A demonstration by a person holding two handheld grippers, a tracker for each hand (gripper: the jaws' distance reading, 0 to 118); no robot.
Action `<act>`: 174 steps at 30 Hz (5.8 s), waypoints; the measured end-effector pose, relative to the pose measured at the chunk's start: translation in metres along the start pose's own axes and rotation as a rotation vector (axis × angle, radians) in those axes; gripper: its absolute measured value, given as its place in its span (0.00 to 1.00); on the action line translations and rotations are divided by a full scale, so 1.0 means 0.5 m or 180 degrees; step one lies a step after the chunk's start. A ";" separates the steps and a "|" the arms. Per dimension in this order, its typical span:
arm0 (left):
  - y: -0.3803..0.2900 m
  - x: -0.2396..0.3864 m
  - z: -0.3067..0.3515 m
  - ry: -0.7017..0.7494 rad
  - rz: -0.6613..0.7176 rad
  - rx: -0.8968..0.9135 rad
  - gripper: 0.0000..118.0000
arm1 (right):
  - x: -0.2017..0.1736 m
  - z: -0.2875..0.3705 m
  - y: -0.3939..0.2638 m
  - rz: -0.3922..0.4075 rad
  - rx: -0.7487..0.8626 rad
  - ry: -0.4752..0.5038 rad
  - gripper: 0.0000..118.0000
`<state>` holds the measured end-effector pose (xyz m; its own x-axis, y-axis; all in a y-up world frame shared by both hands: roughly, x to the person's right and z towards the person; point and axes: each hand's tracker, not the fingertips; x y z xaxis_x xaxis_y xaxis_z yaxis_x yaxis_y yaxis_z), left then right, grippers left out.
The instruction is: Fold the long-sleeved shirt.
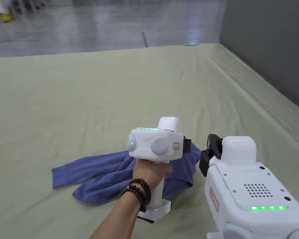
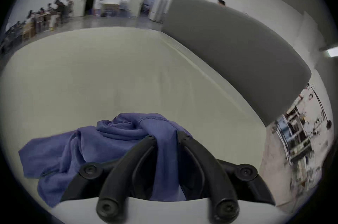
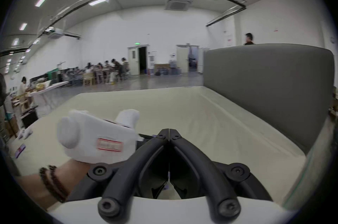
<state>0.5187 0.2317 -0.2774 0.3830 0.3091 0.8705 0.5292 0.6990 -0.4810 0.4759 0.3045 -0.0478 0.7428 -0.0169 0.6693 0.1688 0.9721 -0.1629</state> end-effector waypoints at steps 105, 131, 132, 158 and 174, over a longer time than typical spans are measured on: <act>0.079 -0.322 0.613 0.1221 0.0711 0.1004 0.00 | 0.088 -0.347 0.192 -0.0825 -0.1424 0.1228 0.21; 0.450 -0.486 0.592 0.1877 0.0400 0.1088 0.00 | -0.169 -0.665 0.547 -0.0230 -0.1120 0.0997 0.20; 0.422 -0.503 0.555 0.1874 0.0431 0.0965 0.00 | -0.171 -0.683 0.500 -0.0205 -0.1220 0.0998 0.20; -0.486 -0.367 0.549 0.1456 0.1117 -0.0213 0.00 | 0.041 -0.149 -0.186 0.0015 -0.2657 0.0825 0.20; -0.367 -0.273 0.674 0.1445 0.0954 0.0391 0.25 | 0.071 -0.028 0.050 -0.0404 -0.1824 0.0913 0.97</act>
<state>0.1141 0.2785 -0.2726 0.8053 0.2160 0.5521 0.2651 0.7018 -0.6613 0.5156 0.3250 -0.0381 0.8243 -0.2623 0.5017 0.5265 0.6810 -0.5090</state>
